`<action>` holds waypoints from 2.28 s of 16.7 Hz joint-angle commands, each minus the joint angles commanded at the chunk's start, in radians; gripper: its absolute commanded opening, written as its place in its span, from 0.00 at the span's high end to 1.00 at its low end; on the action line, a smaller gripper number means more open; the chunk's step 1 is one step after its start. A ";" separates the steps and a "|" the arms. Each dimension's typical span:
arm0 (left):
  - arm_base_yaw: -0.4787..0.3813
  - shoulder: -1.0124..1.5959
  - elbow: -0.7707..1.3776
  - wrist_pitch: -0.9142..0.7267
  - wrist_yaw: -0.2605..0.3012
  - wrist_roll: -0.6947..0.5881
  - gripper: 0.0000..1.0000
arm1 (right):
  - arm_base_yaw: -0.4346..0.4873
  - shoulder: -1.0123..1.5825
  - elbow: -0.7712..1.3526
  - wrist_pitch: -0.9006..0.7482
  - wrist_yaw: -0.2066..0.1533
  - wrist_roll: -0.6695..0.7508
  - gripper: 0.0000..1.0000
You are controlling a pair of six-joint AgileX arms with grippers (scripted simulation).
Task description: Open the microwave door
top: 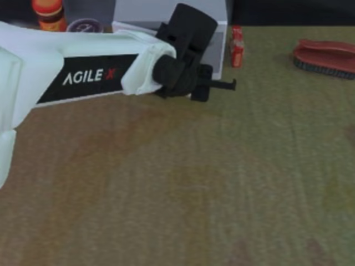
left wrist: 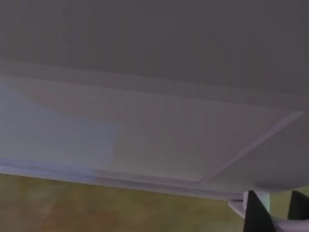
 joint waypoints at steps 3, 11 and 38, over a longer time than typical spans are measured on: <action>0.000 0.000 0.000 0.000 0.000 0.000 1.00 | 0.000 0.000 0.000 0.000 0.000 0.000 0.00; 0.000 0.000 0.000 0.000 0.000 0.000 1.00 | 0.000 0.000 0.000 0.000 0.000 0.000 0.00; 0.018 -0.053 -0.085 0.046 0.062 0.077 1.00 | 0.000 0.000 0.000 0.000 0.000 0.000 0.00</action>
